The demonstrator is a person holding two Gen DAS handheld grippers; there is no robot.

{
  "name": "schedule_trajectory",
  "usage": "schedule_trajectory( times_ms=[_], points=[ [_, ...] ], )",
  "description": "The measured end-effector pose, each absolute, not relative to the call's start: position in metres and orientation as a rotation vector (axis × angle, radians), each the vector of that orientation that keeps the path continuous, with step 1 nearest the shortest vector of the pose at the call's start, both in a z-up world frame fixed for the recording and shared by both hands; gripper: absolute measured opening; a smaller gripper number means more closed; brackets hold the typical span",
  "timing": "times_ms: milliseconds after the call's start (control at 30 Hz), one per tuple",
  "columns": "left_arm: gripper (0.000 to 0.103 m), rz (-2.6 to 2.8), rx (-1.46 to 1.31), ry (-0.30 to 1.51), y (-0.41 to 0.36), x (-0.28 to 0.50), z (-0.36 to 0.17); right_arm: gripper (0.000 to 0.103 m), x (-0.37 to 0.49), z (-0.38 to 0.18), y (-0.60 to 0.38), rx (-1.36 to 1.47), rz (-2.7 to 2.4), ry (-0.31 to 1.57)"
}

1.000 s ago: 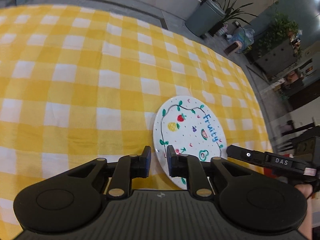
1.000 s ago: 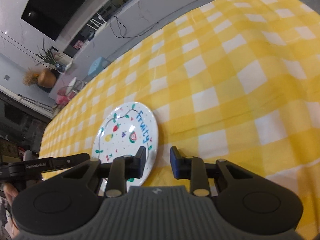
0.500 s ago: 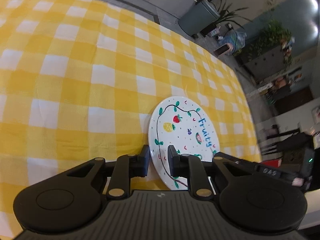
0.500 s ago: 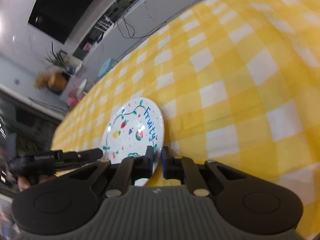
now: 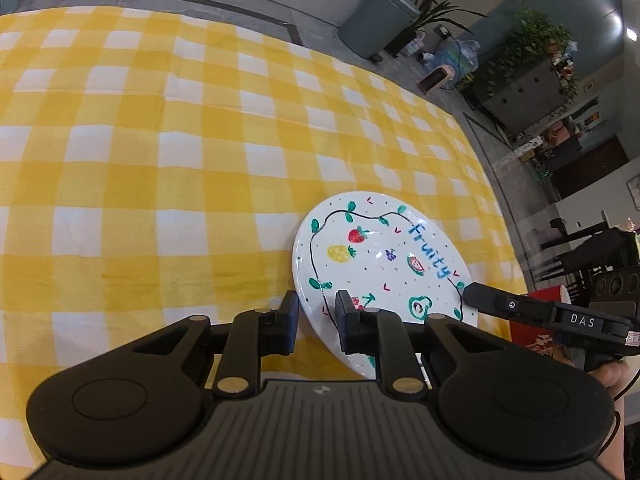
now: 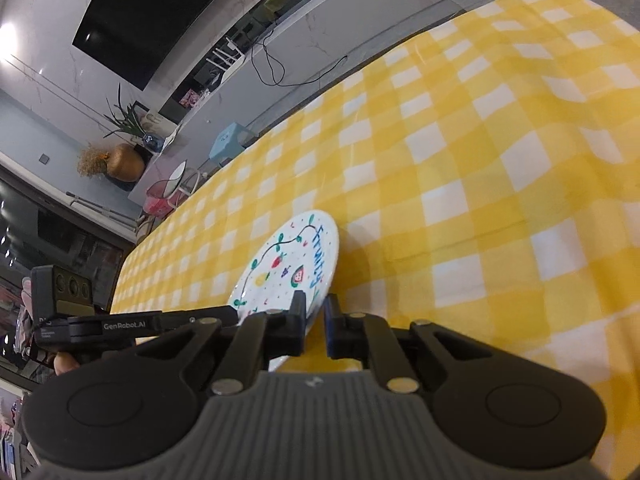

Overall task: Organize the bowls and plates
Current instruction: 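Lift the Fruity plate on edge and carry it beside the stacked bowls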

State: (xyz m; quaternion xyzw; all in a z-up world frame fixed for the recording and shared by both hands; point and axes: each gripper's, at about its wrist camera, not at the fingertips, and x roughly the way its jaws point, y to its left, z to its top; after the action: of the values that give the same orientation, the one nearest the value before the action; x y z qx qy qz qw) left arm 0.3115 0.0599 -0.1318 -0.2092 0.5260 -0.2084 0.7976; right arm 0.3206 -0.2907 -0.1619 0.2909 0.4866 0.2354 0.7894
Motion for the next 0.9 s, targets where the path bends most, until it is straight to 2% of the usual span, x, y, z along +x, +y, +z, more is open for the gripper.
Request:
schedule_trajectory(
  times_ms=[333, 667, 900],
  points=[
    [0.02, -0.558, -0.452, 1.121, 0.059, 0.296, -0.116, 0.007, 0.289, -0.134, -0.297, 0.626, 0.501, 1.02],
    [0.022, -0.743, -0.511, 1.21, 0.047, 0.29, -0.12, 0.007, 0.223, -0.112, -0.317, 0.707, 0.437, 1.005],
    [0.022, -0.813, -0.432, 1.219, 0.024, 0.276, -0.113, 0.008, 0.172, -0.12, -0.326, 0.763, 0.423, 1.066]
  ],
)
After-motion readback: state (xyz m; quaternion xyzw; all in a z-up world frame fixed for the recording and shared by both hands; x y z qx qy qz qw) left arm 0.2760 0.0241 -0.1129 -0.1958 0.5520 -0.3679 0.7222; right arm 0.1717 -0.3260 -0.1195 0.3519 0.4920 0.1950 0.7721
